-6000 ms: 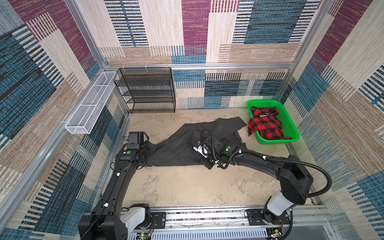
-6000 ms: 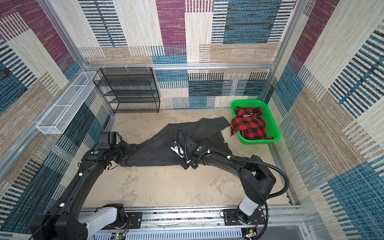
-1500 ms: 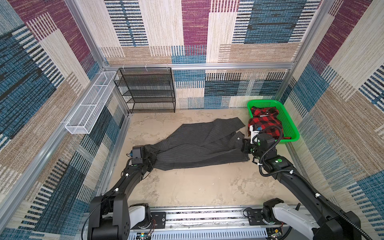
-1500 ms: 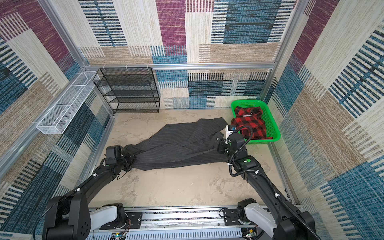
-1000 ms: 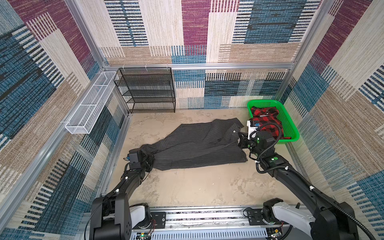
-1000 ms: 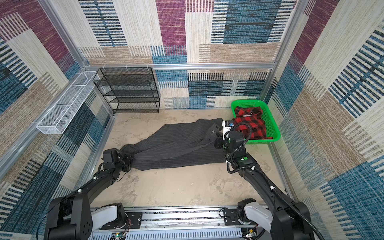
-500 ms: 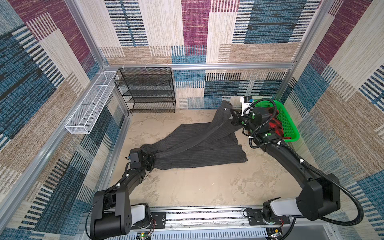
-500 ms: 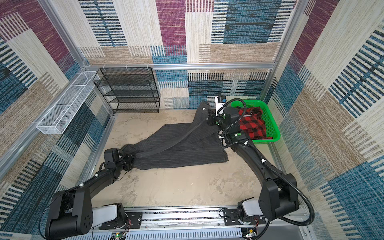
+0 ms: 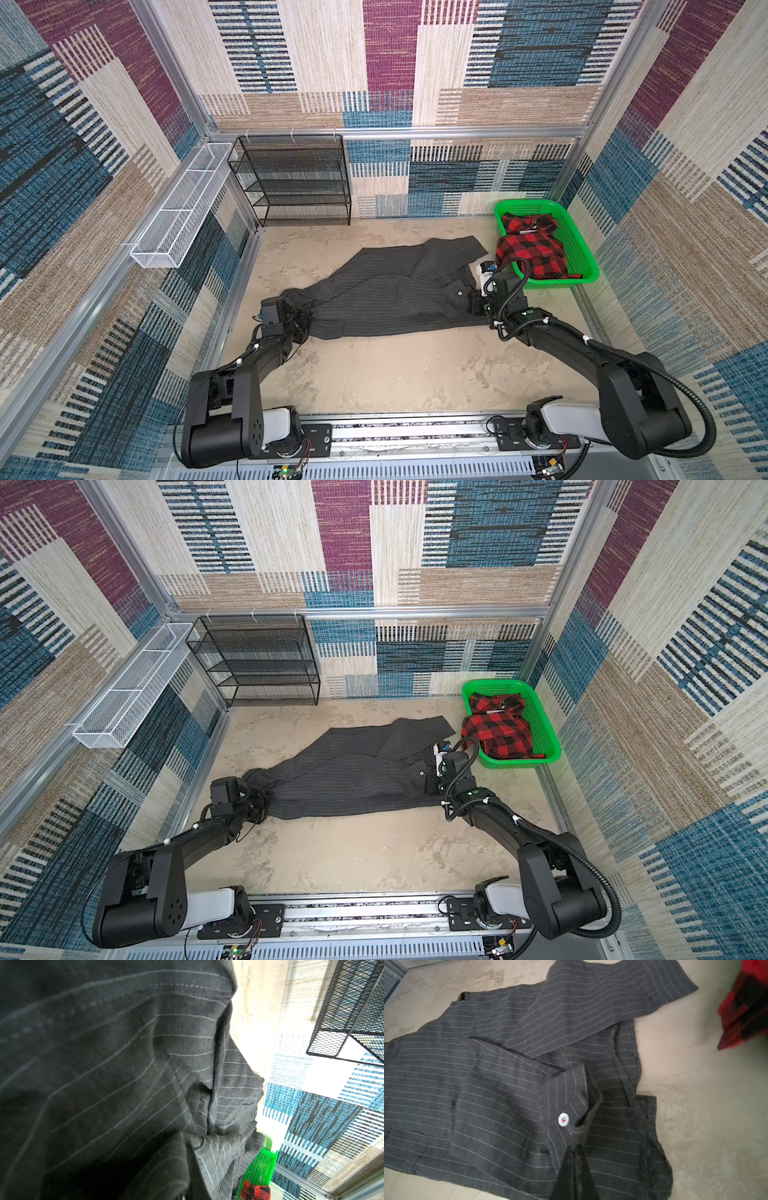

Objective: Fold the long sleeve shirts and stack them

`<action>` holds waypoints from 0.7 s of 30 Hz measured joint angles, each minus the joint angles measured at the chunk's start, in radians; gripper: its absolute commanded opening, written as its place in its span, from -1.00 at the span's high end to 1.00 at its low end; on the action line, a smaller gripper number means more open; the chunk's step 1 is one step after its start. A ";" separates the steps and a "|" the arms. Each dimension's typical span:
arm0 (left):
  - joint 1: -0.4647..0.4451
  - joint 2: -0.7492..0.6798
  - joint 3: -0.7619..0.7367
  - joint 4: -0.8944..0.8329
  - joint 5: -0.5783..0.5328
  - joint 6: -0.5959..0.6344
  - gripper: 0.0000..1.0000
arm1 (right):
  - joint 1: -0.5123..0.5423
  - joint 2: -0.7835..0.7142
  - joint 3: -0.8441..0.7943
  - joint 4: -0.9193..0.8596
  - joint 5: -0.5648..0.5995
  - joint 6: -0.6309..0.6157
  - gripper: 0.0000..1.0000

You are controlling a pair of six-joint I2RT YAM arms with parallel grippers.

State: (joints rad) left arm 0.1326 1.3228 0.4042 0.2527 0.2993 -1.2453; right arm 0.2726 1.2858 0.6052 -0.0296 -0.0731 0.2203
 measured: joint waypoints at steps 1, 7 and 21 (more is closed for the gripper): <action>0.000 0.003 0.000 0.000 0.001 0.000 1.00 | -0.006 -0.010 -0.008 -0.003 0.014 0.011 0.86; 0.000 0.011 0.013 0.004 0.018 0.000 1.00 | -0.063 -0.026 -0.014 -0.048 0.078 0.053 0.86; 0.000 -0.014 0.026 -0.004 0.021 0.001 0.88 | -0.117 -0.074 0.033 -0.151 0.092 0.097 -0.13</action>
State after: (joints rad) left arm 0.1326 1.3090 0.4297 0.2485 0.3206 -1.2446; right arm 0.1551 1.2118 0.6380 -0.1810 0.0185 0.3172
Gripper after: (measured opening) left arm 0.066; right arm 0.541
